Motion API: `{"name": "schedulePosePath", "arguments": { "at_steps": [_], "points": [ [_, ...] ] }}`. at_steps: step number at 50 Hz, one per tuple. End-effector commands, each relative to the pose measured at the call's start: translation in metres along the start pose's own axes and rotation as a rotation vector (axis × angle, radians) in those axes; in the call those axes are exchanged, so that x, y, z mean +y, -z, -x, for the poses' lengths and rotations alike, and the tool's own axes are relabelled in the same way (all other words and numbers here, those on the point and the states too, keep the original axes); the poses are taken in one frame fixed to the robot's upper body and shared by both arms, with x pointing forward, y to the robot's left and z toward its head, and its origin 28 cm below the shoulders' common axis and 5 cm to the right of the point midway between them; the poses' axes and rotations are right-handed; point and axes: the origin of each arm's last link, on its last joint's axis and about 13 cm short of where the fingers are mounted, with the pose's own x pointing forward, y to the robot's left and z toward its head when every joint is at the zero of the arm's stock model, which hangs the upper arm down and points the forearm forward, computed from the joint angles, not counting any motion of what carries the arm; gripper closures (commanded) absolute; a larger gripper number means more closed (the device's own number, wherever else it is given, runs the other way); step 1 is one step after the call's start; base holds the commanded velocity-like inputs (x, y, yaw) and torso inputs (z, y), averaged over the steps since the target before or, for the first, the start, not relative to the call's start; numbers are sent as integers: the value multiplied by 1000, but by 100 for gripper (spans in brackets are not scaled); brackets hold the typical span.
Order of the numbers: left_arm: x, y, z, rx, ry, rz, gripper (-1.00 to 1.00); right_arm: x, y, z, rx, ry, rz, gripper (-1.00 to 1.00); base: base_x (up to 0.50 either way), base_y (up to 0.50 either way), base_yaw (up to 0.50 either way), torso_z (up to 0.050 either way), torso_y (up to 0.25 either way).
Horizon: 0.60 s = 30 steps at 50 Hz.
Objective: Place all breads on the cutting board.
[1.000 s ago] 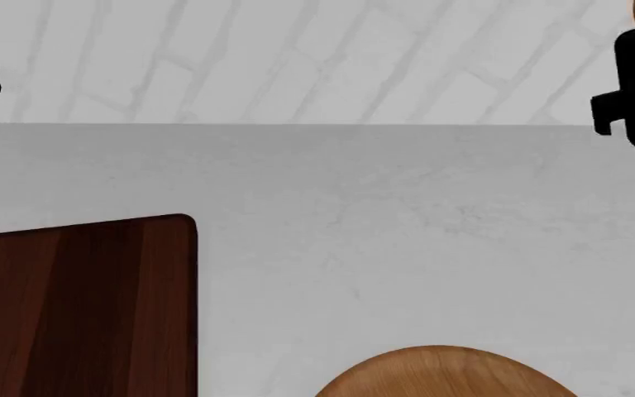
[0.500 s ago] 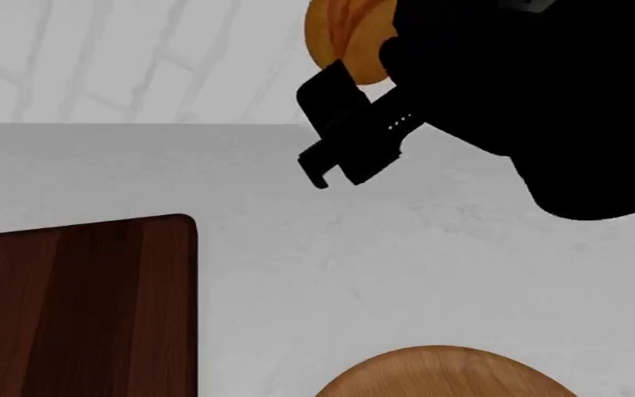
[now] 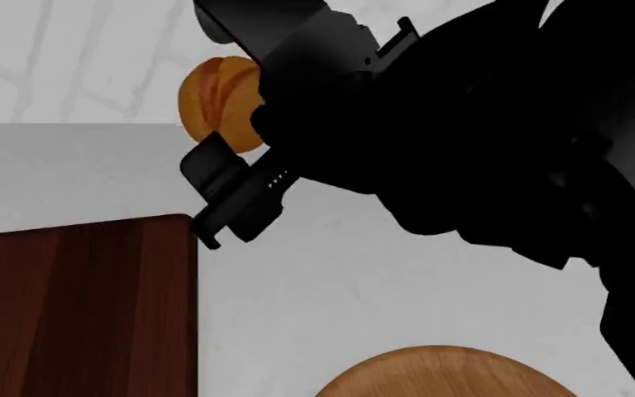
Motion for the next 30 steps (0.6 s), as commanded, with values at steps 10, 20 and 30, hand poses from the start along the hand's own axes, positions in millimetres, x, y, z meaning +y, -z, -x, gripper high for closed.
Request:
{"name": "schedulePosePath", "arguments": {
  "at_steps": [10,20,30],
  "points": [
    [5,-8,11,-5,-23,-7,-100,20,-4,-49,-16,-199,14,100,0,0,0,0,0],
    [8,-12,16,-10,-31,-2,-100,22,-5,-67,-18,-253,-3,100,0,0,0,0,0],
    [11,-12,13,-15,-40,-1,-100,31,-5,-81,-9,-316,0,100,0,0,0,0,0]
  ]
}}
